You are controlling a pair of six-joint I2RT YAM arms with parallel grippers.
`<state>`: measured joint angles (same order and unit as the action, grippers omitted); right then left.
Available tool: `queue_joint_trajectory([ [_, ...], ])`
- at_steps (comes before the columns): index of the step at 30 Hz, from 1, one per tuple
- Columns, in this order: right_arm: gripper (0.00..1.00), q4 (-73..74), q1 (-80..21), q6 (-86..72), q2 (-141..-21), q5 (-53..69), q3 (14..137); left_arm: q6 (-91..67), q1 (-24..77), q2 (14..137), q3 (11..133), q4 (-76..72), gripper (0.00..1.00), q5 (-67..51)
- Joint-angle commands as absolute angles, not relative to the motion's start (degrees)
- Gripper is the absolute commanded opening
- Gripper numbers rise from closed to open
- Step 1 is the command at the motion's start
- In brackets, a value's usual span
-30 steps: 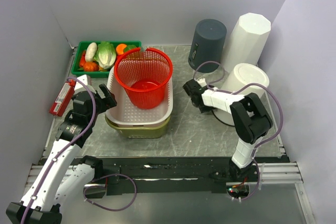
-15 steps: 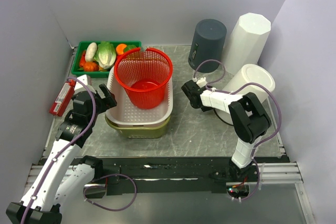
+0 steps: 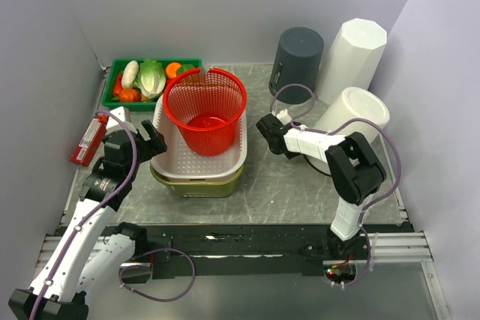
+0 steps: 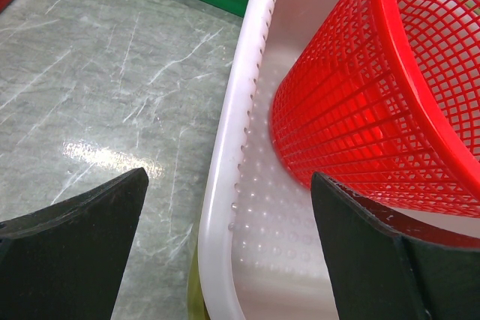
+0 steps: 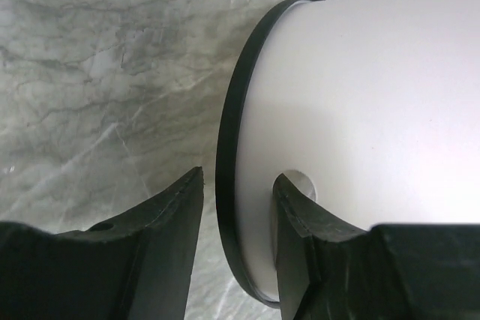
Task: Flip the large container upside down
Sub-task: Turn the container upside down at the center of the board.
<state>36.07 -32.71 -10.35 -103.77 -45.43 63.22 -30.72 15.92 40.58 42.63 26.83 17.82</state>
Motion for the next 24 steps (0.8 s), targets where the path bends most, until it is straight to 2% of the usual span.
queue_joint_trajectory([
  [1, 0.47, 31.73, -34.71, -6.24, -99.84, -46.05, 63.28, -30.32, 15.73, 40.17, 43.24, 24.87, 0.96, 17.14],
  [5, 0.48, 31.91, -36.38, -6.85, -100.72, -42.64, 63.98, -30.5, 15.73, 39.73, 43.07, 24.87, 0.96, 17.67],
  [12, 0.48, 40.43, -38.58, -16.08, -102.22, -56.33, 65.75, -30.41, 15.73, 39.55, 43.07, 24.79, 0.96, 17.75],
  [16, 0.49, 34.54, -38.32, -13.63, -98.27, -57.13, 62.49, -30.41, 15.73, 39.99, 43.07, 24.7, 0.96, 17.14],
  [24, 0.49, 34.37, -38.41, -13.62, -101.16, -53.44, 63.19, -30.5, 15.73, 39.73, 43.07, 24.87, 0.96, 17.49],
])
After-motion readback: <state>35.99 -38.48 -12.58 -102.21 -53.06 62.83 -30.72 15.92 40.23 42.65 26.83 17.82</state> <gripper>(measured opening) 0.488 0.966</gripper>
